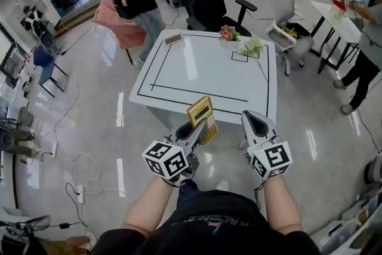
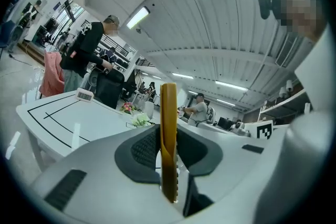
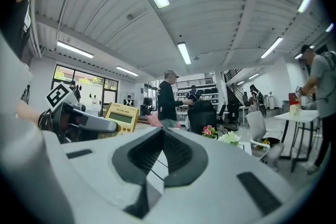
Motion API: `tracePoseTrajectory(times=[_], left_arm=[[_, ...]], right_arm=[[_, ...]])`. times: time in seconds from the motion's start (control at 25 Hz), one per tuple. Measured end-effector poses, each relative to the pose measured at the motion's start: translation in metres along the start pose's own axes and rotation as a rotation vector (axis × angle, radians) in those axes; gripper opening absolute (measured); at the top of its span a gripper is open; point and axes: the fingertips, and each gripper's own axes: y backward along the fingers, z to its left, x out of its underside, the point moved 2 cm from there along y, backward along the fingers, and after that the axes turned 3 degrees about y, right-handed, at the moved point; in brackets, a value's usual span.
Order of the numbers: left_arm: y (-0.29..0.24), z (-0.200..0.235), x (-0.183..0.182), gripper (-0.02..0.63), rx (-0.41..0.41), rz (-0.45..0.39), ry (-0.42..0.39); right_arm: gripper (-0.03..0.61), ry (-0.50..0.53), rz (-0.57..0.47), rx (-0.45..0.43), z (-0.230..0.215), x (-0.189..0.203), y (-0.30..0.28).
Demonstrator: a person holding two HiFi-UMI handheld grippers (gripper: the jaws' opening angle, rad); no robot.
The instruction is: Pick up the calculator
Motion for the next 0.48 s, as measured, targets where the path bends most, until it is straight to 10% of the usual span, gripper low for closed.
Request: tracePoseTrajectory(times=[0.48], left_arm=[[0.004,-0.014,0.008,0.080,-0.029,-0.019,0.001]], right_arm=[[0.002,0.002,0.001,-0.035,-0.001,0.005,0.012]])
